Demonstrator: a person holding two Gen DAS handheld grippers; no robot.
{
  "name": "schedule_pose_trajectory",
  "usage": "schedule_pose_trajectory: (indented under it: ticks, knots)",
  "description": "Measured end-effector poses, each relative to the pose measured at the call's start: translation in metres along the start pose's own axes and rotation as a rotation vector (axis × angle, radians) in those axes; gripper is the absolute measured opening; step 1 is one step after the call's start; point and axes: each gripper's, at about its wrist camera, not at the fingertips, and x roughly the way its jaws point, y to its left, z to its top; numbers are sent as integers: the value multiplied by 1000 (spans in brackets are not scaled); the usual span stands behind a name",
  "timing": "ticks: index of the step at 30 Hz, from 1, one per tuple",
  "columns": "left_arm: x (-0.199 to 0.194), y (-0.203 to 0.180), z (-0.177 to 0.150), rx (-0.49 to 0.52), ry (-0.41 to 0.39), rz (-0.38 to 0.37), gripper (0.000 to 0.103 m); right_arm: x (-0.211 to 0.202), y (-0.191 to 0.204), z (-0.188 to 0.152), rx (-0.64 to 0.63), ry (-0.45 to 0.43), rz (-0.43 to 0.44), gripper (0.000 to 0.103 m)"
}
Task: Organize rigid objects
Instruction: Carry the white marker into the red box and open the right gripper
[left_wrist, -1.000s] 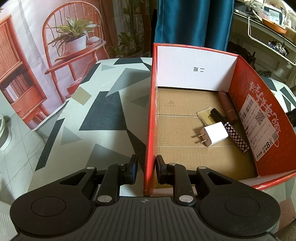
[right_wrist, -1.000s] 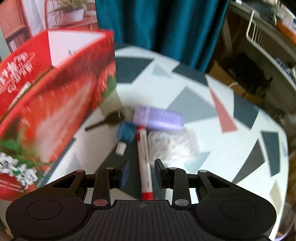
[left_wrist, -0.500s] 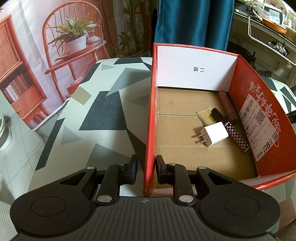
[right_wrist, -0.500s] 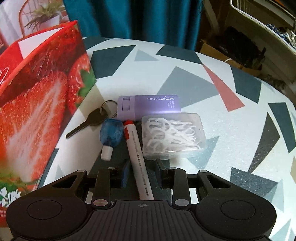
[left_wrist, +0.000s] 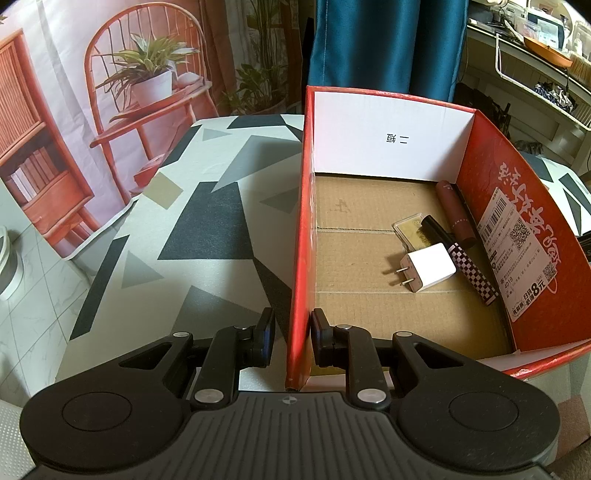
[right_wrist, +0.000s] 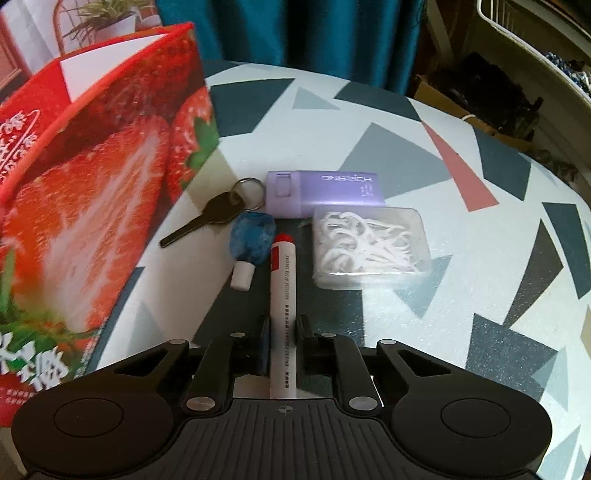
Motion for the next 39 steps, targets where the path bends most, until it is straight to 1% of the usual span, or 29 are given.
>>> schedule_pose_trajectory:
  ticks: [3, 5, 9, 12, 16, 18, 21, 24, 27, 32, 39]
  knots:
    - [0, 0, 1, 6, 2, -2, 23, -15, 5, 3, -14, -14, 21, 14]
    - [0, 0, 1, 7, 2, -3, 23, -29, 11, 8, -46, -28, 29, 14]
    - [0, 1, 1, 5, 1, -5, 23, -64, 25, 25, -93, -93, 62, 14]
    - [0, 1, 1, 6, 1, -4, 23, -89, 42, 42, -123, -159, 98, 14]
    - [1, 1, 1, 4, 1, -6, 23, -107, 61, 65, -123, -217, 168, 14]
    - [1, 1, 1, 4, 1, -5, 23, -107, 72, 74, -112, -228, 208, 14]
    - [1, 1, 1, 3, 1, -6, 23, -101, 92, 82, -100, -219, 262, 14]
    - [1, 1, 0, 1, 1, -6, 23, -86, 110, 85, -107, -196, 282, 14]
    - [1, 1, 0, 4, 2, -5, 23, -69, 124, 81, -118, -157, 272, 14]
    - [1, 0, 0, 3, 0, -7, 23, -48, 132, 70, -116, -114, 249, 14]
    - [1, 0, 0, 4, 0, -6, 23, -44, 143, 66, -183, -110, 205, 14]
